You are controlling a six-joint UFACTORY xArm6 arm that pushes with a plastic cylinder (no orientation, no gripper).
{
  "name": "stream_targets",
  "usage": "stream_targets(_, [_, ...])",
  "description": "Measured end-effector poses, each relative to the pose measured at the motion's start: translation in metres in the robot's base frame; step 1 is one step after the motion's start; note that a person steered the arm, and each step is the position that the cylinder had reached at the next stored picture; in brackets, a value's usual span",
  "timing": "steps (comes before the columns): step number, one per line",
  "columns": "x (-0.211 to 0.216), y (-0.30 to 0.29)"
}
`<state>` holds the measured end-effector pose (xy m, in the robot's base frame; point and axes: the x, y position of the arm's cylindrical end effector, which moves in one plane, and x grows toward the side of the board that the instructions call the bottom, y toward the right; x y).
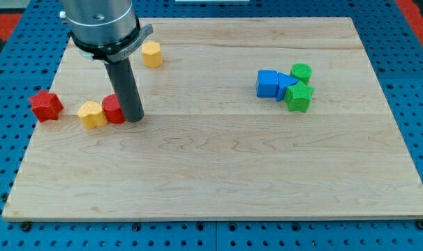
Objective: Push the red circle closer to the yellow hexagon
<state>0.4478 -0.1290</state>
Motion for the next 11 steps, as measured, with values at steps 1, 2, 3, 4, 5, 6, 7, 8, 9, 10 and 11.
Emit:
stream_targets(1, [0.013, -0.005])
stream_targets(2, [0.025, -0.054])
stream_targets(3, [0.021, -0.069])
stream_targets(4, [-0.005, -0.048])
stream_targets(5, [-0.011, -0.007])
stream_targets(6, [-0.03, -0.004])
stream_targets(7, [-0.046, -0.004])
stream_targets(8, [-0.06, -0.004])
stream_targets(9, [-0.052, 0.006])
stream_targets(10, [-0.036, 0.026])
stream_targets(11, [-0.061, 0.031])
